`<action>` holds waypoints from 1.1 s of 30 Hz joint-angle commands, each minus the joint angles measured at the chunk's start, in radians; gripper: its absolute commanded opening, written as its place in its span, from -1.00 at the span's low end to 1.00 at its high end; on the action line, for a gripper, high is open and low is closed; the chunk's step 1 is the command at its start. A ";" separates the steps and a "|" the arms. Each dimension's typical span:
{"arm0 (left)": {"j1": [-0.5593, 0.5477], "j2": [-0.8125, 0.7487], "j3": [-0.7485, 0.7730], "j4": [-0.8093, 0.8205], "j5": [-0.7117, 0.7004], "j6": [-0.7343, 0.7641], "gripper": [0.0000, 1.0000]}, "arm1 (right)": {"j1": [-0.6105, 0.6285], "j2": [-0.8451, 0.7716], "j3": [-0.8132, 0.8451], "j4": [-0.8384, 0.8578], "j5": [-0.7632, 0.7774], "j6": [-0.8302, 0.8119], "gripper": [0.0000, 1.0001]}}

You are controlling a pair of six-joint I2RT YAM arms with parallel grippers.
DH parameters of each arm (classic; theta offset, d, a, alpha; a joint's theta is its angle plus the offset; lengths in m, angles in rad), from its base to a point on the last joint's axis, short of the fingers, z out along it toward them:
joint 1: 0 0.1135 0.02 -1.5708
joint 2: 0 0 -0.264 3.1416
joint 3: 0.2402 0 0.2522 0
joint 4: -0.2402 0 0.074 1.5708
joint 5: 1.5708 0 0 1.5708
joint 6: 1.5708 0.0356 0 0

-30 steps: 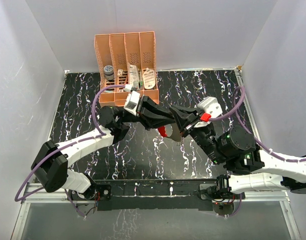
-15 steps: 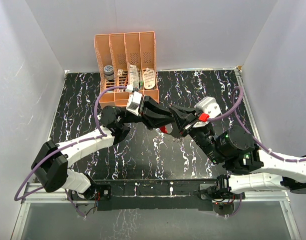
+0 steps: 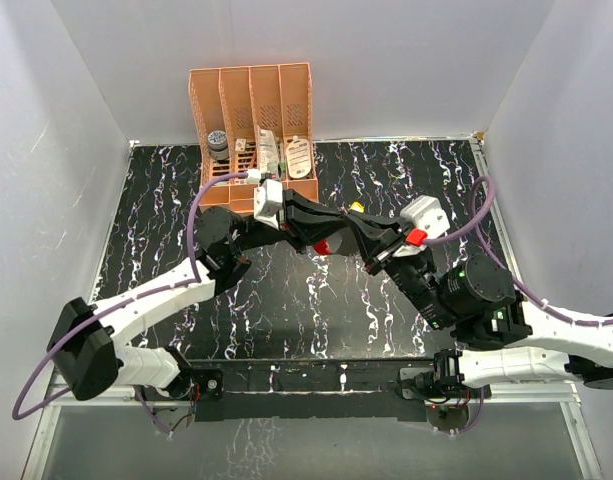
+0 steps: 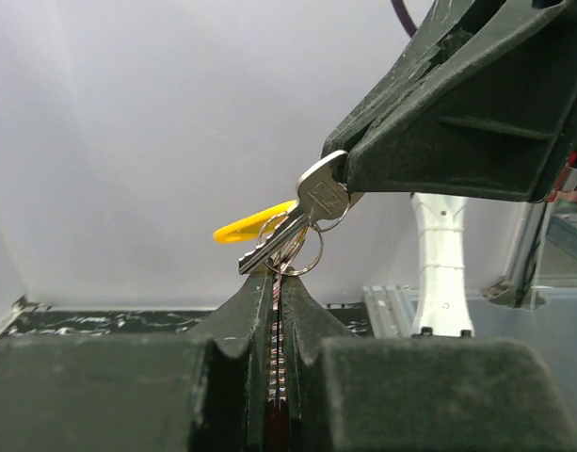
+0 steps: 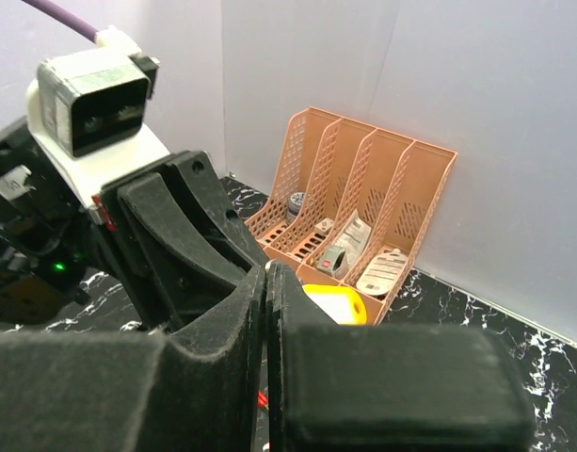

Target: Remove the keys from the keyring

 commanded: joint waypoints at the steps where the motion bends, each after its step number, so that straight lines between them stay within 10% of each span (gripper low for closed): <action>1: 0.008 -0.086 0.035 -0.213 -0.143 0.194 -1.00 | 0.007 -0.045 -0.010 0.072 -0.033 -0.009 -1.00; 15: 0.008 -0.194 0.034 -0.571 -0.353 0.522 -1.00 | 0.006 -0.040 -0.020 0.097 -0.039 -0.075 -0.80; 33: 0.008 -0.252 0.003 -0.534 -0.426 0.681 -1.00 | 0.007 0.074 -0.035 0.175 0.157 -0.153 -0.60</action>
